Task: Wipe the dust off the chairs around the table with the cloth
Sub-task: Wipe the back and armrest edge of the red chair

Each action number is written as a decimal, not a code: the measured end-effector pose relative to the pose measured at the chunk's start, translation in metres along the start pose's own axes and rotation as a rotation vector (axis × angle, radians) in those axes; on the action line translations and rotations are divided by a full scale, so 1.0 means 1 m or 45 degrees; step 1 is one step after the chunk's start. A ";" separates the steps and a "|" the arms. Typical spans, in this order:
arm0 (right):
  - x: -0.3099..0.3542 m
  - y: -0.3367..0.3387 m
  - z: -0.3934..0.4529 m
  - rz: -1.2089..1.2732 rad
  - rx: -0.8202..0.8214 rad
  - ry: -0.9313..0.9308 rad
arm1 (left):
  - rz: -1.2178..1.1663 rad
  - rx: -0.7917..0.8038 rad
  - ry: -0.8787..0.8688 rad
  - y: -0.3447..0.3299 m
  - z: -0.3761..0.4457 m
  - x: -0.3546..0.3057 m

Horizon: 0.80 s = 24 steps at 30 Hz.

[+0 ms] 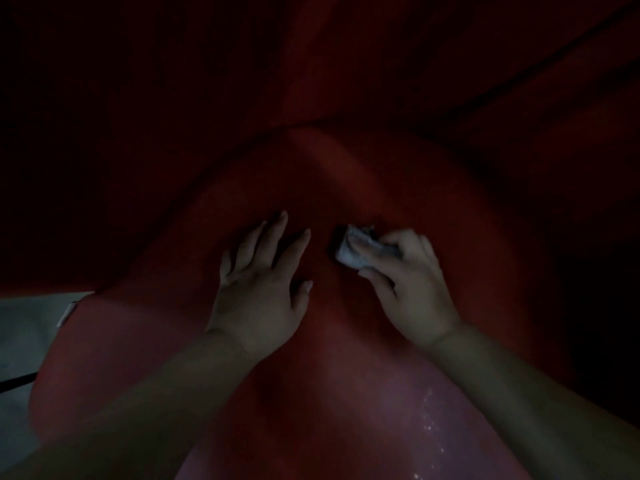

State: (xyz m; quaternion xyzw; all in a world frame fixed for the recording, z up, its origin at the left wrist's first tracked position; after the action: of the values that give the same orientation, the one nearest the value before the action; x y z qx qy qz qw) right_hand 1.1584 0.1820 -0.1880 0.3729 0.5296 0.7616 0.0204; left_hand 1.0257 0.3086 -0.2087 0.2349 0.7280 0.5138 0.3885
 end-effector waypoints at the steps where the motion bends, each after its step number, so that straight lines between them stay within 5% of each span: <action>1: -0.003 0.003 0.004 0.001 -0.018 -0.015 | 0.008 0.000 0.006 0.001 0.000 -0.001; 6: -0.023 0.003 0.051 -0.084 -0.186 -0.254 | 0.032 -0.030 0.029 -0.002 0.001 -0.004; 13: 0.011 0.004 -0.036 -0.055 0.025 0.020 | 0.035 -0.022 0.029 -0.002 0.000 -0.003; 19: -0.025 0.011 0.016 -0.059 -0.310 -0.387 | 0.049 0.002 0.011 -0.003 -0.001 -0.001; 24: 0.031 -0.013 -0.036 -0.046 -0.002 -0.017 | 0.007 -0.028 0.010 0.000 -0.006 0.000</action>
State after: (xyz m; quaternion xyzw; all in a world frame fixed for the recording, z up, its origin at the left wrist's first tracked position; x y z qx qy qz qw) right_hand 1.1098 0.1726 -0.1878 0.3683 0.5354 0.7591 0.0379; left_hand 1.0207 0.3049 -0.2071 0.2304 0.7231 0.5238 0.3867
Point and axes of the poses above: each hand's wrist, its own z-axis towards the middle knuckle, its own y-axis out of the back of the hand, x = y × z, the point moved 8 cm from there along z, towards the middle knuckle, and after that the axes turned 8 degrees about -x, right-handed, at the moved point
